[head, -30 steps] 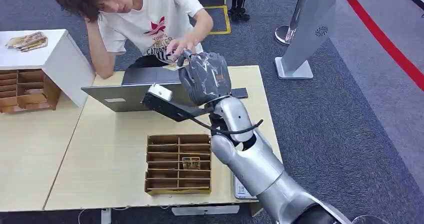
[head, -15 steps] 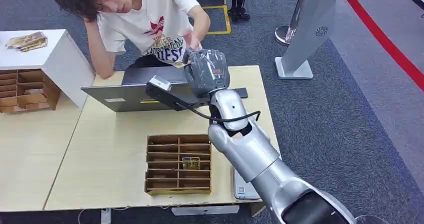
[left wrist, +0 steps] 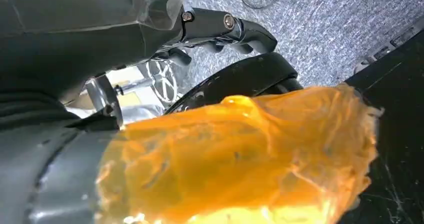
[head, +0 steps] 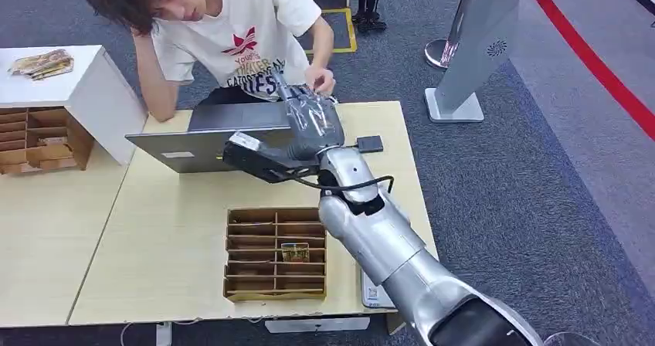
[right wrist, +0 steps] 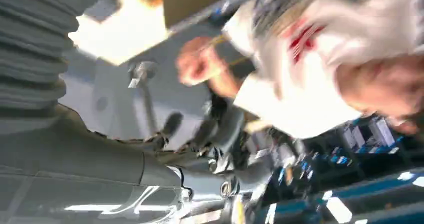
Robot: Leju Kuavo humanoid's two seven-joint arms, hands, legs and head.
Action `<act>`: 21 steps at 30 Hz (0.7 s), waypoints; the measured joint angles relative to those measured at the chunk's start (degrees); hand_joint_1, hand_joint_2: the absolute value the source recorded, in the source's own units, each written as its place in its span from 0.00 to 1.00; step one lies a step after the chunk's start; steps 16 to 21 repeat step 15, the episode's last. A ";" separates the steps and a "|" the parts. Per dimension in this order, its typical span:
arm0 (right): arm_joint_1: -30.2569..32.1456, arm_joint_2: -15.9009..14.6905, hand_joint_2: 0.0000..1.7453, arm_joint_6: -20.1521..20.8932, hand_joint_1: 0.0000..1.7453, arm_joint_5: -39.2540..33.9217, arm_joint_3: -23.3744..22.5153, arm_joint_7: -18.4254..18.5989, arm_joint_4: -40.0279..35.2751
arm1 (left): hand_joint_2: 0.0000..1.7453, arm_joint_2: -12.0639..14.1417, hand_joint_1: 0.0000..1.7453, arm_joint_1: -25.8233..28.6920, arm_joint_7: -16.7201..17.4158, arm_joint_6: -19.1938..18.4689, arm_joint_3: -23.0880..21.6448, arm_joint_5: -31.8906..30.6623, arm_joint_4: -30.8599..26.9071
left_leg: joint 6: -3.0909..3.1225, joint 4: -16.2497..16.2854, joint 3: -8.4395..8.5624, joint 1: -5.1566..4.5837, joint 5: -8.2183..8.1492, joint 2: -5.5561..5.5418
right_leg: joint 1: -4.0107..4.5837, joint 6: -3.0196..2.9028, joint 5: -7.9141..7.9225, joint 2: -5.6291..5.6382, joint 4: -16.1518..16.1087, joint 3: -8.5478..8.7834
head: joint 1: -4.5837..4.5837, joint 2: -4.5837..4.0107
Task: Pass the card to the sensor for recognition and then transmit it.
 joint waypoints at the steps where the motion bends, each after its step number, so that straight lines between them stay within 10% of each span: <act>1: 1.12 0.02 0.00 0.74 0.00 -2.55 -0.09 -1.17 -1.49 | 0.00 0.02 0.00 0.01 0.00 0.00 0.00 0.22 0.00 | 0.00 0.00 0.00 0.00 0.00 0.00 | 0.00 0.00 0.00 0.00 0.00 0.00 | 0.00 0.00; 3: 3.30 0.02 0.00 1.84 0.00 -5.85 -0.06 -2.38 -4.48 | 0.00 0.02 0.00 0.04 -0.02 0.04 0.00 0.63 0.00 | 0.00 0.00 -0.01 0.00 0.00 0.00 | 0.00 0.00 -0.01 0.00 0.00 -0.01 | -0.02 0.00; 4: 4.39 -0.02 1.00 3.02 0.00 -8.87 -0.09 -3.30 -6.03 | 0.00 0.04 0.00 0.07 -0.15 0.11 0.02 0.92 0.00 | 0.00 0.00 -0.01 0.00 0.00 0.00 | 0.00 0.00 -0.01 0.00 0.00 -0.02 | 0.00 0.00; 11: 13.85 -1.72 1.00 10.14 0.00 -34.55 -0.06 -9.87 -18.02 | 0.00 0.35 0.00 0.63 -0.83 0.55 0.09 2.71 0.00 | 0.00 0.00 -0.02 0.00 -0.01 0.00 | 0.00 -0.01 -0.02 0.00 -0.01 -0.03 | 0.00 0.00; 21: 18.42 -3.73 1.00 11.99 0.00 -41.62 0.15 -11.79 -22.90 | 0.00 0.59 0.00 1.17 -1.20 0.87 0.37 3.70 0.00 | 0.00 0.00 -0.01 -0.01 -0.01 0.00 | 0.00 -0.01 -0.01 0.00 -0.02 -0.03 | 0.00 0.00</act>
